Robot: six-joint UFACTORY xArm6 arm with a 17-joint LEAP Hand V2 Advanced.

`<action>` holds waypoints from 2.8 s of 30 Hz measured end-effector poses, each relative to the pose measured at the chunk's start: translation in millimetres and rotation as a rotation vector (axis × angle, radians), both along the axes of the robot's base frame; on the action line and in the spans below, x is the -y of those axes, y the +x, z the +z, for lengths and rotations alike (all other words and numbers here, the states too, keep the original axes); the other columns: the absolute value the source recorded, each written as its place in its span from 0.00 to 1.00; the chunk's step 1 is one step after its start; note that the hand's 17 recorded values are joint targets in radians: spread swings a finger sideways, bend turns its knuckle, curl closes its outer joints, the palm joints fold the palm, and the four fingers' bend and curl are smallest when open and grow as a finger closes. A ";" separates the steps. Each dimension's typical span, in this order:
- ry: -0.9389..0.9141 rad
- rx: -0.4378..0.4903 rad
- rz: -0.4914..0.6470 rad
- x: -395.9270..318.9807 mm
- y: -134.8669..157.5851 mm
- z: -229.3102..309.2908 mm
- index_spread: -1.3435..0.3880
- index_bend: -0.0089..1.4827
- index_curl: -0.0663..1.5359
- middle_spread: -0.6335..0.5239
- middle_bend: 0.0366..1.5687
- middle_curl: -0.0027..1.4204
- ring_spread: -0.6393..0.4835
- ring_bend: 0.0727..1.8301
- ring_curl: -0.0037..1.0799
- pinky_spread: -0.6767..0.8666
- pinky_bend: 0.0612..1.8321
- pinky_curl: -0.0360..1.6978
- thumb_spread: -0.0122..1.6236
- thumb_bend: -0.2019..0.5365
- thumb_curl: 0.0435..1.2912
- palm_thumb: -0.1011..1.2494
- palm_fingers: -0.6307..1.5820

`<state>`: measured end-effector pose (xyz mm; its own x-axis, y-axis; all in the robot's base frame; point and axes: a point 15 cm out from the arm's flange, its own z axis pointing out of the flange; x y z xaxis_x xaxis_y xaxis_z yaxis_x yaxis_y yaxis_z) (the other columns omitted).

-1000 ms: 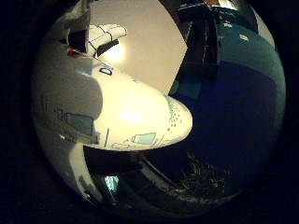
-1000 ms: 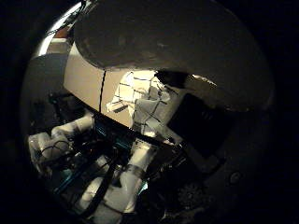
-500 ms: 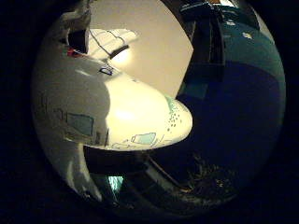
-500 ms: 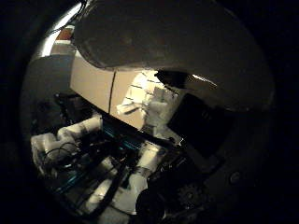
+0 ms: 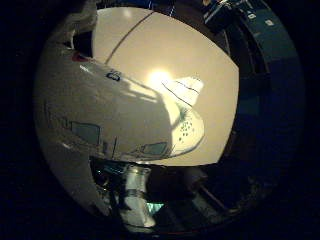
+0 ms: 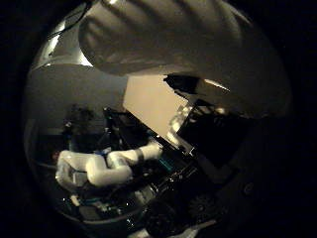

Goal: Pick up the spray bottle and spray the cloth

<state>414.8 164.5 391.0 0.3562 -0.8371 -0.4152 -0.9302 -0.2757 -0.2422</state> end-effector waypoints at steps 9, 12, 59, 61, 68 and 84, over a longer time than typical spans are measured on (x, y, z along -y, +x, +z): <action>0.233 0.132 -0.063 -37.1 9.6 20.6 0.68 0.82 0.44 0.49 0.85 0.42 0.43 0.79 0.53 0.29 0.59 0.57 0.68 0.26 0.35 0.86 0.84; 0.296 0.126 -0.078 -45.3 -2.9 1.5 0.68 0.82 0.44 0.49 0.85 0.42 0.43 0.79 0.53 0.29 0.59 0.57 0.68 0.25 0.35 0.85 0.84; 0.728 0.151 -0.140 -16.6 44.7 -150.3 0.68 0.82 0.44 0.49 0.85 0.42 0.43 0.79 0.53 0.29 0.58 0.58 0.70 0.25 0.37 0.83 0.84; 0.763 0.129 -0.112 -20.5 40.5 -156.4 0.68 0.82 0.43 0.49 0.85 0.42 0.43 0.79 0.53 0.29 0.58 0.58 0.70 0.25 0.37 0.83 0.84; 0.797 0.129 -0.067 -19.9 42.7 -172.5 0.67 0.75 0.42 0.48 0.82 0.41 0.42 0.77 0.51 0.27 0.57 0.54 0.67 0.24 0.36 0.78 0.82; 0.747 0.117 0.116 -38.7 23.0 -171.2 0.52 0.24 0.33 0.44 0.38 0.29 0.40 0.57 0.41 0.32 0.46 0.43 0.63 0.23 0.33 0.66 0.36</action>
